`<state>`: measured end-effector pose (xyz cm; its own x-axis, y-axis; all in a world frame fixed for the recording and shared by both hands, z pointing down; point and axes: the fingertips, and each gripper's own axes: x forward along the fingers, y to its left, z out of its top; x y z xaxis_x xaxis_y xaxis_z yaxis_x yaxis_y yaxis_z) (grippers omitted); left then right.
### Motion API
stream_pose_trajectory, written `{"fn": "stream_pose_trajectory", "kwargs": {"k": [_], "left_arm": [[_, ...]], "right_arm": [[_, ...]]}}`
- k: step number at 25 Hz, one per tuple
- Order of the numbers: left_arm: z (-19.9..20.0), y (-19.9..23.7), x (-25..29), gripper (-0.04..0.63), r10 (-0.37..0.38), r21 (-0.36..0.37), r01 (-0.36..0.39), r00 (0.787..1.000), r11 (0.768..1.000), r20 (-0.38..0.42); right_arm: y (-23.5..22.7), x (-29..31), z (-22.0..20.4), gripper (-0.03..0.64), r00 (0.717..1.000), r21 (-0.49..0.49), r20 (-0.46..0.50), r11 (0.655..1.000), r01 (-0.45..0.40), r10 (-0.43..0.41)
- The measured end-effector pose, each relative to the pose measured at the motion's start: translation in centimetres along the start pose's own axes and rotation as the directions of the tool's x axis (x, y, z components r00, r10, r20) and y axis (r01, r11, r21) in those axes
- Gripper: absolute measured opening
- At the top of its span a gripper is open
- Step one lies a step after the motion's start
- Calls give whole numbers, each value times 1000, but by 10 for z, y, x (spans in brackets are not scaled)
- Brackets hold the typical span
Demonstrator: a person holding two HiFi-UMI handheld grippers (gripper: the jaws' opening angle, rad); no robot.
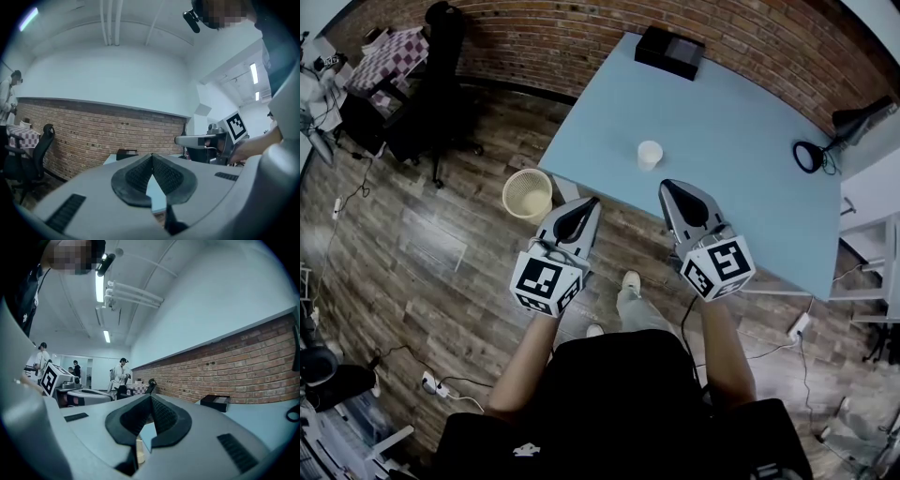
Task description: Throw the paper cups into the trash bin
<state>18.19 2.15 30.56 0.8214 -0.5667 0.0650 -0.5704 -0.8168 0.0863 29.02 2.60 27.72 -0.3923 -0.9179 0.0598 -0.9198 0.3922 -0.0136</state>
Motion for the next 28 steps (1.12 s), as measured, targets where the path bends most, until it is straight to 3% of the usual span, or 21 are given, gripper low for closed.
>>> {"fn": "stream_pose_trajectory", "kwargs": {"k": [8,19,28], "left_arm": [[-7,13,50,9,3,-9,-3,1000,1000,-23],[-20,40,88,9,73,-50,-78,993,996,-88],[-27,45,104,9,139,-64,-147,983,987,-122]], "right_arm": [[-47,28,-17,5,999,23,-34,1000,-14,14],[-95,69,-49,5,990,87,-123,994,-66,76],[-116,89,-90,6,953,27,-270,991,-135,137]]}}
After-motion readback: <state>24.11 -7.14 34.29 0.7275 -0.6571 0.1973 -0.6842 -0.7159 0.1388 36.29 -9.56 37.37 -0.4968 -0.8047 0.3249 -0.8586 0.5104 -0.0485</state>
